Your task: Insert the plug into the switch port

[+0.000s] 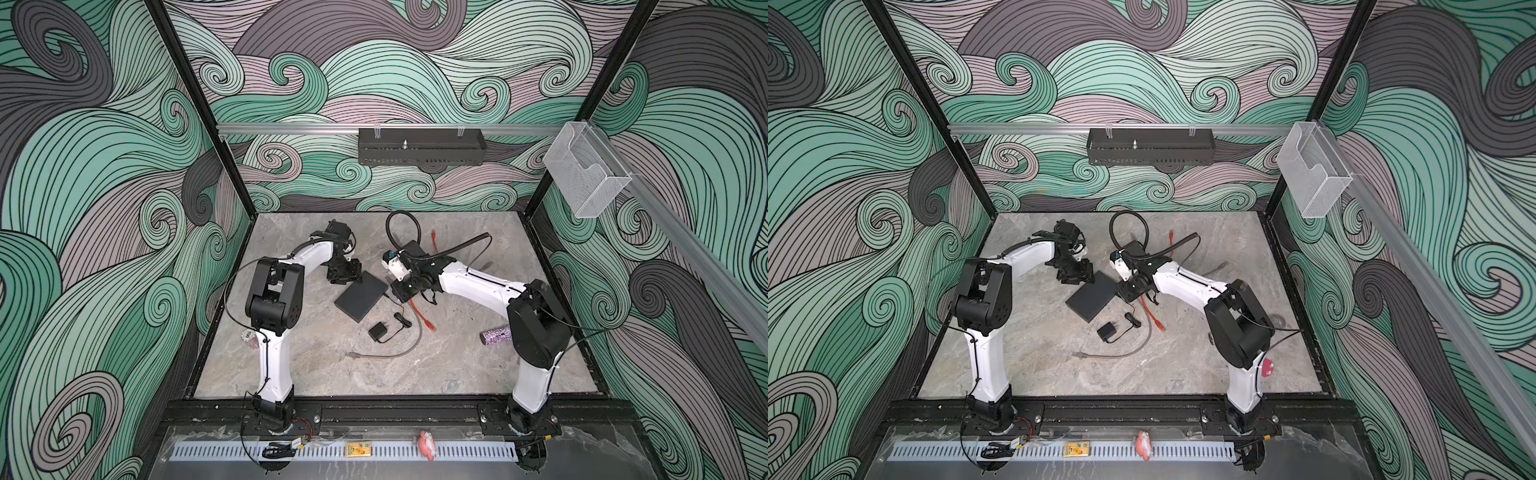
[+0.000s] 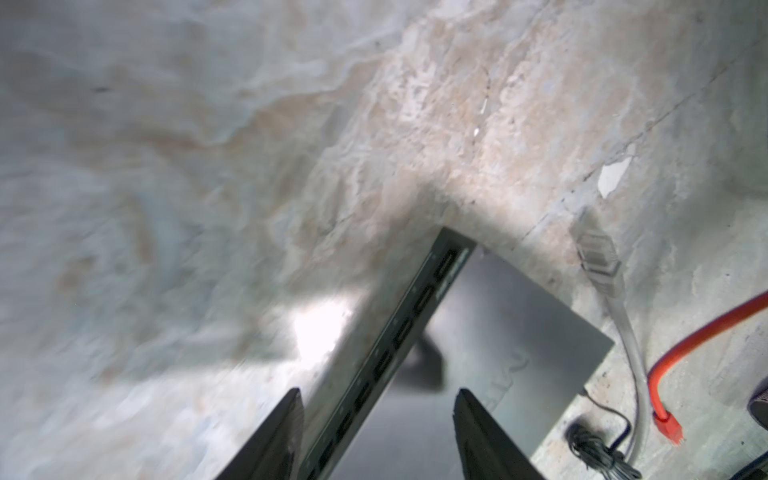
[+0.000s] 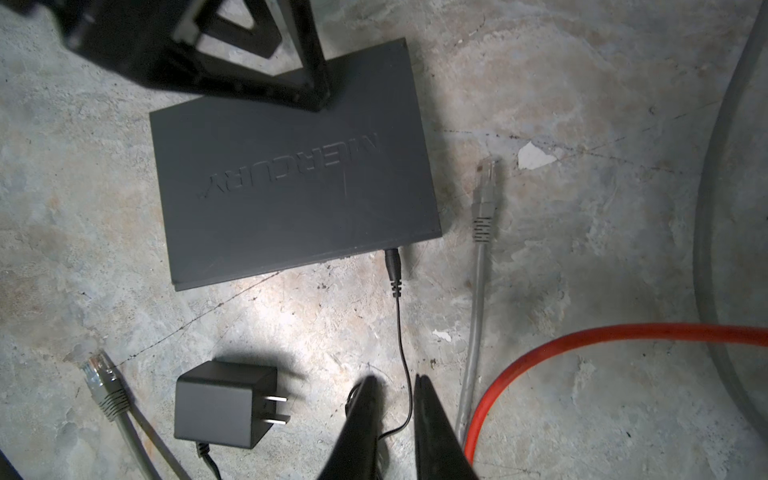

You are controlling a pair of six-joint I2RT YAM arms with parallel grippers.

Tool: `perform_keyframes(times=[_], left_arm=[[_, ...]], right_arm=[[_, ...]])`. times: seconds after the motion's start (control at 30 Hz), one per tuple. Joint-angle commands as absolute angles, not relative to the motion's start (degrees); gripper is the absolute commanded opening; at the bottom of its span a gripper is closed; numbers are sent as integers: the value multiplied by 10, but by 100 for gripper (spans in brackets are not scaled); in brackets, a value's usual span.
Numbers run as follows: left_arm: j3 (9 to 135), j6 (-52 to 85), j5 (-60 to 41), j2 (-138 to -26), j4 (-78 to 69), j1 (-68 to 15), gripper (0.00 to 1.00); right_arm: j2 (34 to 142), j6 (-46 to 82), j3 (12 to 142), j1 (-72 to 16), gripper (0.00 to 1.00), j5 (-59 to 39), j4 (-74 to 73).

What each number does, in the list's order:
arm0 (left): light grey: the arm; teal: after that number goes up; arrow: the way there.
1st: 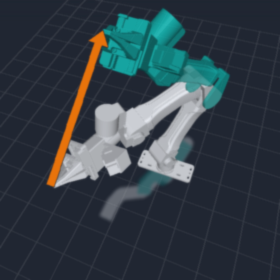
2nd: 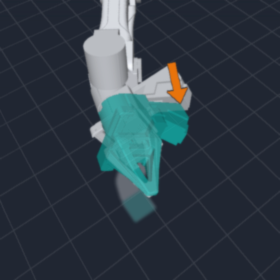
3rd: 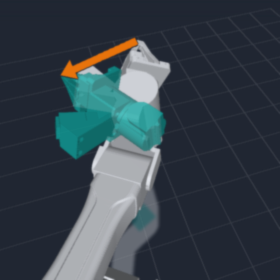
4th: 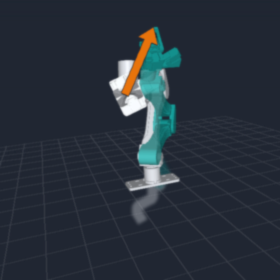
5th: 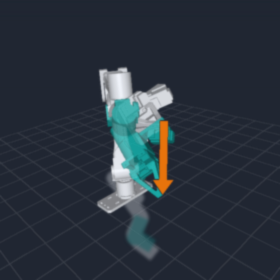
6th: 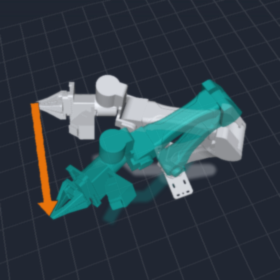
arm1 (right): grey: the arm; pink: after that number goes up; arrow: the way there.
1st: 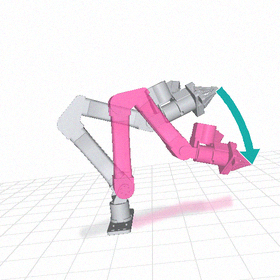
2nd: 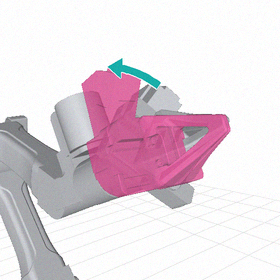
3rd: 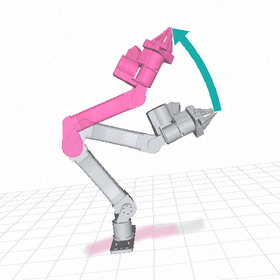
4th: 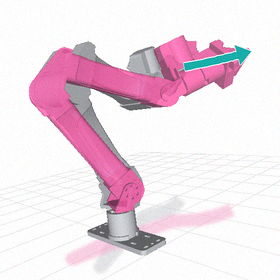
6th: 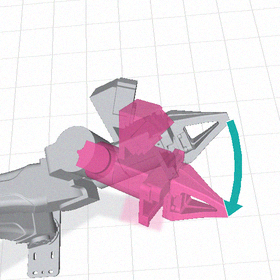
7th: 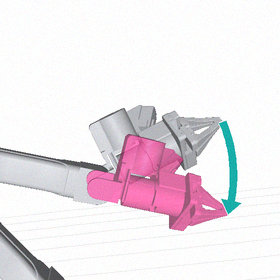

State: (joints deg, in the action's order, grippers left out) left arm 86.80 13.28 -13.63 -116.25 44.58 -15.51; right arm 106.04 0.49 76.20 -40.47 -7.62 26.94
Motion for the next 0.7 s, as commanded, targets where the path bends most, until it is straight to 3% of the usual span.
perform_keyframes(times=[0.0, 0.3, 0.67], left_arm=[[854, 140, -105, -1115, 486, -146, 64], [750, 199, -85, -1042, 468, -111, 69], [693, 239, -93, -1009, 426, -81, 69]], right_arm=[[1026, 44, 723, -403, 19, -84, 240], [981, 131, 636, -404, 19, -115, 178], [953, 171, 565, -404, 31, -122, 166]])
